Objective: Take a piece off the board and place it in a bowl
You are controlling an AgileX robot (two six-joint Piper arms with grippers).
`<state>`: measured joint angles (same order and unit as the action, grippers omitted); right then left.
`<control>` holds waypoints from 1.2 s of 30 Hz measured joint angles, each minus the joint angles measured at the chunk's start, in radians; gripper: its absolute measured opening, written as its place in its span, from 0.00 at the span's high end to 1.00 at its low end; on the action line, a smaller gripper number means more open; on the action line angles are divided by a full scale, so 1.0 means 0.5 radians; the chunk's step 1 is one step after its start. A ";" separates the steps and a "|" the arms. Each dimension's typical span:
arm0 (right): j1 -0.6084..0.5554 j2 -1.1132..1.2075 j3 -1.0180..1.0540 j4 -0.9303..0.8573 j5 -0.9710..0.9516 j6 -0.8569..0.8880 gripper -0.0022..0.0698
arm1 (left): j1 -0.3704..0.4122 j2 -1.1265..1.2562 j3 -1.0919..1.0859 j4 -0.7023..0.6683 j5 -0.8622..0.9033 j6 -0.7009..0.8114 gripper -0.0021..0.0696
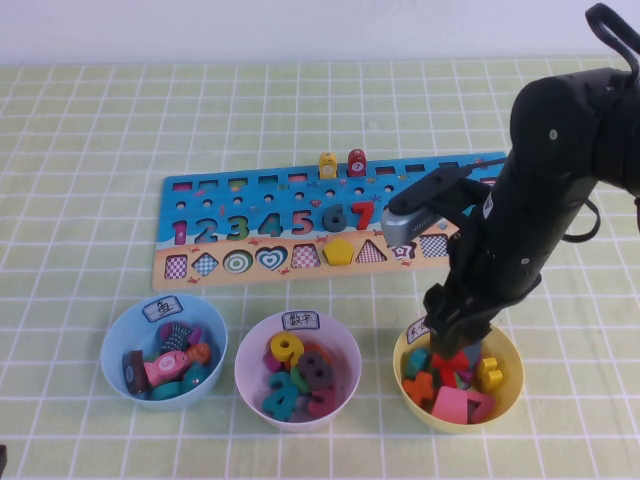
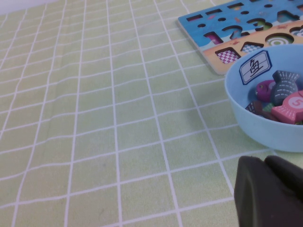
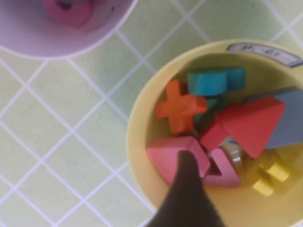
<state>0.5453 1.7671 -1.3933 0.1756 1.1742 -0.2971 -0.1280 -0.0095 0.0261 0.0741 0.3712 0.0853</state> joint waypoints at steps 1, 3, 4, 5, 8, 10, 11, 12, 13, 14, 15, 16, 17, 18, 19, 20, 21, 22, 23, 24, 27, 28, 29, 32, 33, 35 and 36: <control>0.000 0.000 0.000 0.000 -0.004 0.024 0.35 | 0.000 0.000 0.000 0.000 0.000 0.000 0.98; 0.000 -0.004 0.000 0.011 -0.027 0.050 0.49 | 0.000 0.000 0.000 0.000 0.000 0.000 0.98; 0.000 -0.019 0.000 0.018 -0.043 0.056 0.61 | 0.000 0.000 0.000 0.000 0.000 0.000 0.98; -0.004 -0.043 0.005 0.044 -0.067 0.056 0.73 | 0.000 0.000 0.000 0.000 0.000 0.000 0.98; -0.007 -0.210 0.091 0.127 -0.234 0.033 0.92 | 0.000 0.000 0.000 0.000 0.000 0.000 0.98; -0.007 -0.356 0.217 0.202 -0.430 -0.035 0.96 | 0.000 0.000 0.000 0.000 0.000 0.000 0.98; -0.007 -0.481 0.326 0.265 -0.553 -0.082 0.97 | 0.000 0.000 0.000 0.000 0.000 0.000 0.98; -0.010 -0.570 0.404 0.303 -0.672 -0.127 0.98 | 0.000 0.000 0.000 0.000 0.000 0.000 0.98; -0.010 -0.680 0.483 0.337 -0.781 -0.161 0.98 | 0.000 0.000 0.000 0.000 0.000 0.000 0.98; -0.010 -0.788 0.602 0.379 -0.874 -0.203 0.98 | 0.000 0.000 0.000 0.000 0.000 0.000 0.98; -0.010 -0.891 0.696 0.406 -0.956 -0.232 0.99 | 0.000 0.000 0.000 0.000 0.000 0.000 0.98; -0.010 -0.986 0.766 0.419 -1.007 -0.248 0.99 | 0.000 0.000 0.000 0.000 0.000 0.000 0.98; -0.010 -1.074 0.846 0.430 -1.066 -0.264 0.99 | 0.000 0.000 0.000 0.000 0.000 0.000 0.98; -0.010 -1.137 0.916 0.436 -1.105 -0.272 0.99 | 0.000 0.000 0.000 0.000 0.000 0.000 0.98; -0.010 -1.207 0.974 0.441 -1.124 -0.277 0.99 | 0.000 0.000 0.000 0.000 0.000 0.000 0.98; -0.010 -1.270 1.011 0.441 -1.131 -0.281 0.99 | 0.000 0.000 0.000 0.000 0.000 0.000 0.98; -0.010 -1.315 1.046 0.441 -1.123 -0.284 0.99 | 0.000 0.000 0.000 0.000 0.000 0.000 0.98; -0.012 -1.365 1.065 0.441 -1.084 -0.285 0.99 | 0.000 0.000 0.000 0.000 0.000 0.000 0.98; -0.012 -1.410 1.076 0.441 -1.016 -0.285 0.99 | 0.000 0.000 0.000 0.000 0.000 0.000 0.98; -0.012 -1.452 1.088 0.441 -0.933 -0.285 0.99 | 0.000 0.000 0.000 0.000 0.000 0.000 0.98; -0.012 -1.563 1.147 0.413 -0.763 -0.285 0.99 | 0.000 0.000 0.000 0.000 0.000 0.000 0.98; -0.012 -1.594 1.184 0.396 -0.783 -0.285 0.99 | 0.000 0.000 0.000 0.000 0.000 0.000 0.98; -0.012 -1.637 1.235 0.375 -0.841 -0.289 0.99 | 0.000 0.000 0.000 0.000 0.000 0.000 0.98; -0.012 -1.775 1.462 0.365 -1.310 -0.289 0.99 | 0.000 0.000 0.000 0.000 0.000 0.000 0.98; -0.012 -1.826 1.566 0.370 -1.469 -0.289 0.99 | 0.000 0.000 0.000 0.000 0.000 0.000 0.98; -0.012 -1.909 1.761 0.373 -1.840 -0.293 0.99 | 0.000 0.000 0.000 0.000 0.000 0.000 0.98; -0.012 -1.950 1.865 0.373 -2.000 -0.313 0.99 | 0.000 0.000 0.000 0.000 0.000 0.000 0.98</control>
<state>0.5395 0.7923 -0.4608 0.3621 0.1741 -0.4537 -0.1280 -0.0095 0.0261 0.0741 0.3712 0.0853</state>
